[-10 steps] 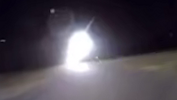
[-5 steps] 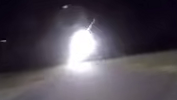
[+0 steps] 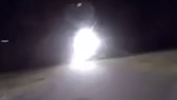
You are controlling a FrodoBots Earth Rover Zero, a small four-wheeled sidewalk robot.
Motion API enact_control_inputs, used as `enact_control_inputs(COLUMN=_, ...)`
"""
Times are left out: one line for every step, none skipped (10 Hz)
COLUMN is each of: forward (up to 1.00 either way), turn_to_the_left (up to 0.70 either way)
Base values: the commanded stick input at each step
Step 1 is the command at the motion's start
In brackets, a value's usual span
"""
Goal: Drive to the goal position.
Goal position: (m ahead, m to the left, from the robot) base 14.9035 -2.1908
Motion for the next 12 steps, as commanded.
enact_control_inputs(forward=1.00, turn_to_the_left=0.04)
enact_control_inputs(forward=1.00, turn_to_the_left=0.04)
enact_control_inputs(forward=1.00, turn_to_the_left=0.04)
enact_control_inputs(forward=1.00, turn_to_the_left=0.03)
enact_control_inputs(forward=1.00, turn_to_the_left=0.01)
enact_control_inputs(forward=1.00, turn_to_the_left=0.00)
enact_control_inputs(forward=1.00, turn_to_the_left=-0.02)
enact_control_inputs(forward=1.00, turn_to_the_left=-0.03)
enact_control_inputs(forward=1.00, turn_to_the_left=-0.05)
enact_control_inputs(forward=1.00, turn_to_the_left=-0.07)
enact_control_inputs(forward=1.00, turn_to_the_left=-0.08)
enact_control_inputs(forward=1.00, turn_to_the_left=-0.10)
